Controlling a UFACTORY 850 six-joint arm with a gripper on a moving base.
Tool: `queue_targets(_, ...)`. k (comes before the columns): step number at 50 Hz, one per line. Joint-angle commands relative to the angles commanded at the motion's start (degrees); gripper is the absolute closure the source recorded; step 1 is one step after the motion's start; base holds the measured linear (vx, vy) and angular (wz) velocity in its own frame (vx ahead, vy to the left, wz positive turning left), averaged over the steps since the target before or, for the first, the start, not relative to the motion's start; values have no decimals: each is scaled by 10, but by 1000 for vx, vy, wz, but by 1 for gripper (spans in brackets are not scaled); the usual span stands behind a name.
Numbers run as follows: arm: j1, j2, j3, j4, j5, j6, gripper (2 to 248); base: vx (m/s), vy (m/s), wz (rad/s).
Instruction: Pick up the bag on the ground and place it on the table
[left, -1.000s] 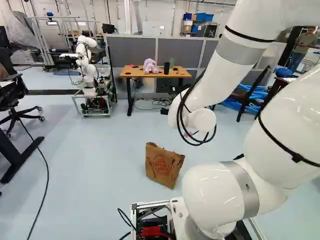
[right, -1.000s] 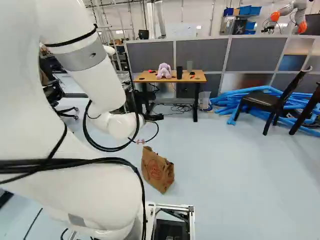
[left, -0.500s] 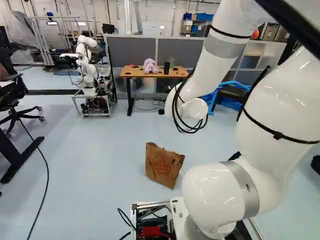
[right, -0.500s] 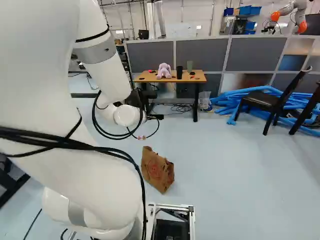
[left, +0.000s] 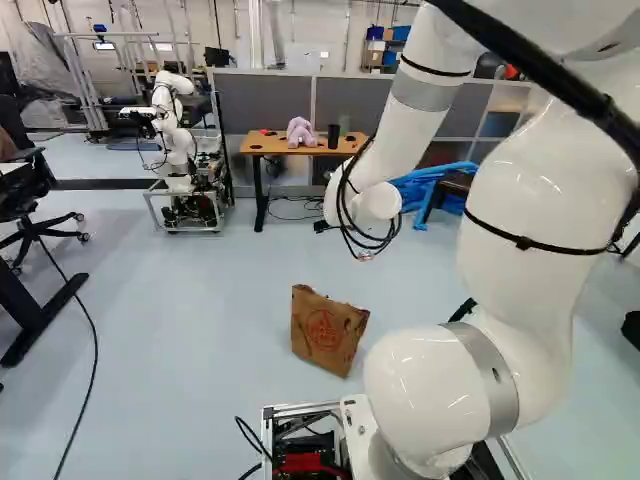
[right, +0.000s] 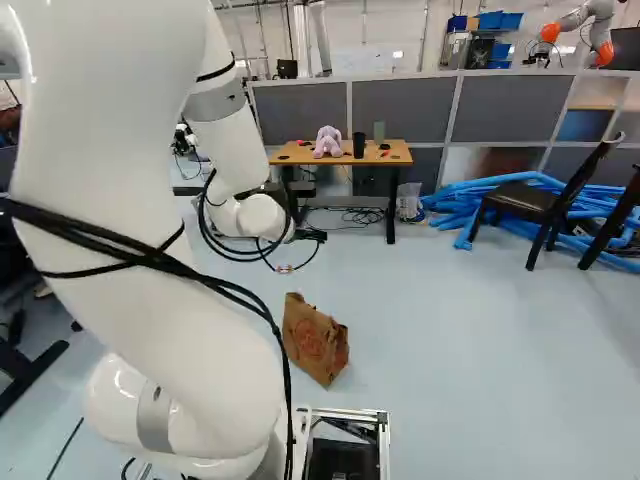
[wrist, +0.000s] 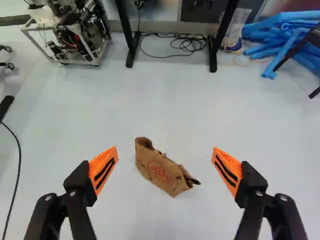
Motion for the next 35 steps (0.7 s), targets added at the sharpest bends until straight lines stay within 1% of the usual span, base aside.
queue_targets(22, 5, -98, -80, 0, -88, 0, 3, 0, 0, 0)
queue_targets(35, 8, -153, -129, 0, -133, 0, 3, 0, 0, 0)
